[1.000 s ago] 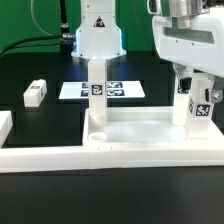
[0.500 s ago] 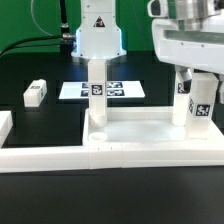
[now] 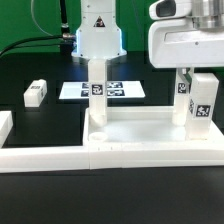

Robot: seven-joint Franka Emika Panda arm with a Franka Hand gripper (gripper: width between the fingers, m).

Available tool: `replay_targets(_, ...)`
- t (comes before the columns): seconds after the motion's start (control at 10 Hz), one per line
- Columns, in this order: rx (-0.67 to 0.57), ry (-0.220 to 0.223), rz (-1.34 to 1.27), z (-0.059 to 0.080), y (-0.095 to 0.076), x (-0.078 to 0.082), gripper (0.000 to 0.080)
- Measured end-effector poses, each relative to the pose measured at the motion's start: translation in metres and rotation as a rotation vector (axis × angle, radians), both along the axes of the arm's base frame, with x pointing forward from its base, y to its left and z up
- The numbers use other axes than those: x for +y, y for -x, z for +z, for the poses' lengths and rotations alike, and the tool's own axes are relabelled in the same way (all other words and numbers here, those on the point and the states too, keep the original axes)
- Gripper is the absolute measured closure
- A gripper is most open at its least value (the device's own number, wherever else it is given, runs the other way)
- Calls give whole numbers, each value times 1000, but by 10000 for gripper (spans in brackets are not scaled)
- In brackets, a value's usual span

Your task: Assemble desk

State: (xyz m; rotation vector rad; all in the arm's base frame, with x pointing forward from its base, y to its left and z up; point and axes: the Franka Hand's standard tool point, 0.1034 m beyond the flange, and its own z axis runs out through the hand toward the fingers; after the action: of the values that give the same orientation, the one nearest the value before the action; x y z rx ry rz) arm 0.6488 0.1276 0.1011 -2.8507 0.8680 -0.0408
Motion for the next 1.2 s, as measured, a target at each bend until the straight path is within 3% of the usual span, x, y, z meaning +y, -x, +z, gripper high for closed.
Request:
replay_targets(0.2, -13, 32, 310, 1, 0, -16, 151)
replay_targets(0.4, -39, 55, 459, 5, -7, -31, 151)
replay_targets(0.8, -35, 62, 449, 1, -6, -30, 151)
replay_targets(1.0, -29, 60, 405, 1, -6, -31, 415)
replay_targets(1.1, -20, 56, 335, 1, -6, -32, 415)
replay_targets(1.2, -9, 51, 247, 1, -6, -32, 512)
